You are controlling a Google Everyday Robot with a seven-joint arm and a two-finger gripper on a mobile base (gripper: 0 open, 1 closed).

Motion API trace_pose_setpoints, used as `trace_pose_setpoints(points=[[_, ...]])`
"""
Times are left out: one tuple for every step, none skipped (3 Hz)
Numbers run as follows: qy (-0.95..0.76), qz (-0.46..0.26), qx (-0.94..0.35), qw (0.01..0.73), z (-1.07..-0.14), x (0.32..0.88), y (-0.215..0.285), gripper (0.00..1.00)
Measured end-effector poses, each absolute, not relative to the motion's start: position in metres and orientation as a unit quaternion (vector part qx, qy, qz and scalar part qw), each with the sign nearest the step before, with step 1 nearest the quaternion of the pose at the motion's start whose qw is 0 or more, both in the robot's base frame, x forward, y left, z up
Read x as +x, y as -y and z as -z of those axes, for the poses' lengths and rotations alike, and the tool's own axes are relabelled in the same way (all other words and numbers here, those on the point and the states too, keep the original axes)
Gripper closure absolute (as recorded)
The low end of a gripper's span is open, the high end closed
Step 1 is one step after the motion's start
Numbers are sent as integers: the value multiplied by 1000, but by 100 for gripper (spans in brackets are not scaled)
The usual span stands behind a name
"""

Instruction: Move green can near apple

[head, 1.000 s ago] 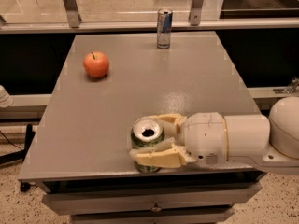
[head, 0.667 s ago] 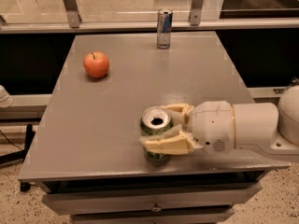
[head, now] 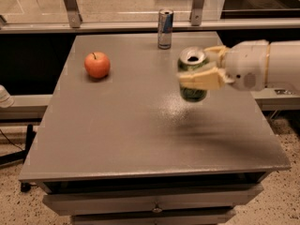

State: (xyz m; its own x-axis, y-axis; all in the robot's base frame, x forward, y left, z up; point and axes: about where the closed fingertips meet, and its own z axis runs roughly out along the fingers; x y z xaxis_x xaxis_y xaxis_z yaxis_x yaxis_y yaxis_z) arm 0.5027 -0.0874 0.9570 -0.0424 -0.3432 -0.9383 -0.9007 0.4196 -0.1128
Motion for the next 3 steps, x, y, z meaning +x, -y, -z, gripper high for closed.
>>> trace_pose_setpoints(points=[[-674, -261, -451, 524, -979, 515, 101, 100], [-672, -263, -455, 522, -976, 512, 97, 100], [-660, -277, -457, 529, -976, 523, 77, 100]])
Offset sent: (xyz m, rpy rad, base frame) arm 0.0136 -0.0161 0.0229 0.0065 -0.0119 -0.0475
